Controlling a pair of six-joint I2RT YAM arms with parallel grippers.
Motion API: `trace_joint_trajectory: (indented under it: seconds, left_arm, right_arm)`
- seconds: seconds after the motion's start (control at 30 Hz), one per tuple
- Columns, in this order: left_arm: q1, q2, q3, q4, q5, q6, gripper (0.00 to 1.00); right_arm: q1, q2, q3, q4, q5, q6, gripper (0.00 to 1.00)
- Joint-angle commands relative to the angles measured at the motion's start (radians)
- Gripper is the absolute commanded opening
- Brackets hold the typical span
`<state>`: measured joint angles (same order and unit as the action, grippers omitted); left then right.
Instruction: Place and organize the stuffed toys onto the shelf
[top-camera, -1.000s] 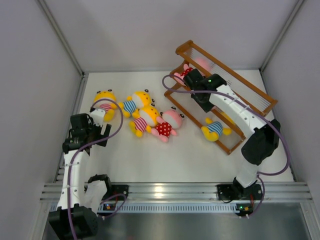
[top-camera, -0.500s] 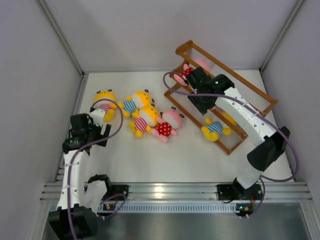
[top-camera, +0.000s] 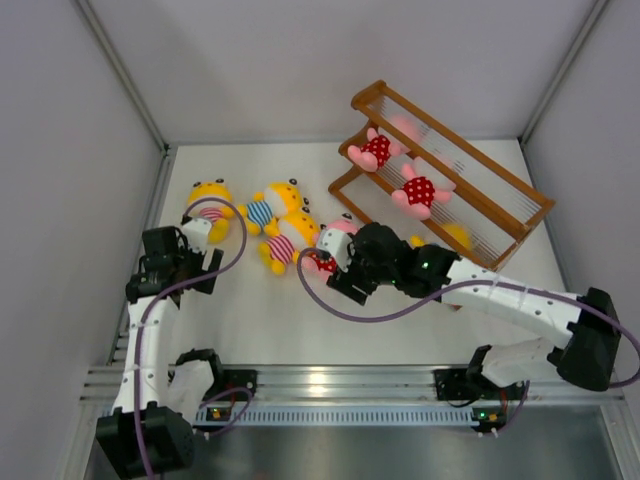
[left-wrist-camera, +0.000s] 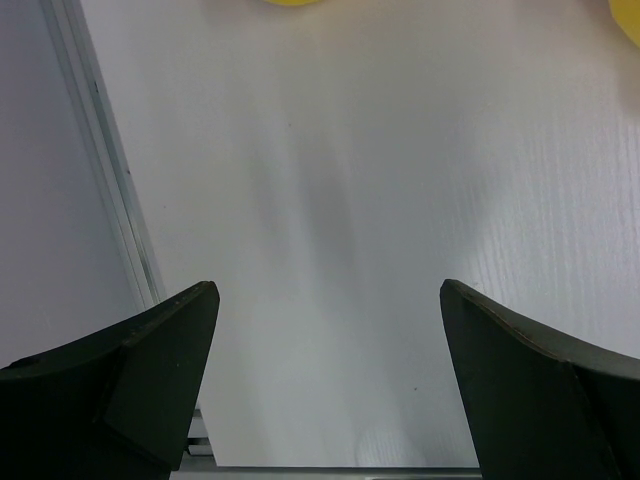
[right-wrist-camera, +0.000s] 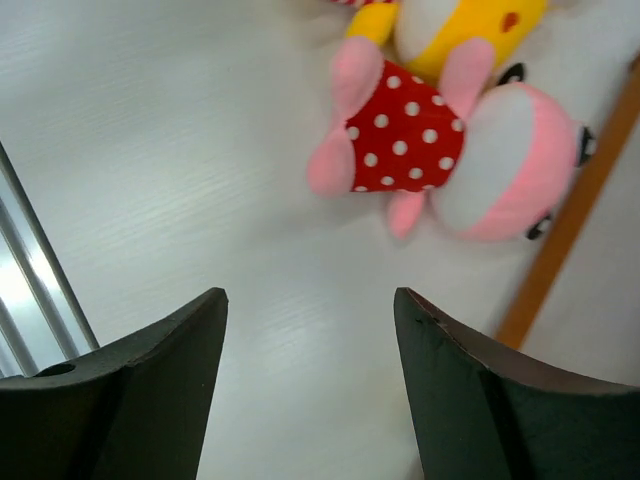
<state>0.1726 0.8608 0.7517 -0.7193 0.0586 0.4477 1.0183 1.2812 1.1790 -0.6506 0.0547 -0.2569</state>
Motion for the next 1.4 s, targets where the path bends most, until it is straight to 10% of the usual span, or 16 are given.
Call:
trace_joint_trajectory:
  seconds: [0.0, 0.5, 0.63, 0.67, 0.77, 1.13, 1.37]
  left_arm:
    - [-0.005, 0.003, 0.015, 0.004, -0.026, -0.007, 0.98]
    - [-0.007, 0.021, 0.015, 0.004, -0.029, 0.002, 0.98]
    - [-0.005, 0.027, 0.017, 0.004, -0.036, 0.005, 0.98]
    - [-0.005, 0.027, 0.017, 0.004, -0.036, 0.006, 0.98]
    - [-0.007, 0.027, 0.017, 0.004, -0.037, 0.006, 0.98]
    - [-0.012, 0.020, 0.031, 0.004, -0.025, 0.008, 0.98]
    - [-0.012, 0.003, 0.046, -0.006, -0.022, 0.009, 0.98]
  right_arm:
    - [-0.006, 0.018, -0.183, 0.454, -0.187, 0.010, 0.68]
    - [-0.070, 0.381, -0.208, 0.738, -0.007, 0.128, 0.62]
    - [-0.069, 0.457, -0.141, 0.663, 0.028, 0.136, 0.46]
    - [-0.069, 0.469, -0.119, 0.654, 0.036, 0.140, 0.28]
    - [-0.057, 0.419, -0.093, 0.550, 0.031, 0.151, 0.00]
    - [-0.012, 0.155, 0.298, -0.453, -0.096, 0.182, 0.00]
    - [-0.012, 0.087, 0.453, -0.747, -0.032, 0.240, 0.00]
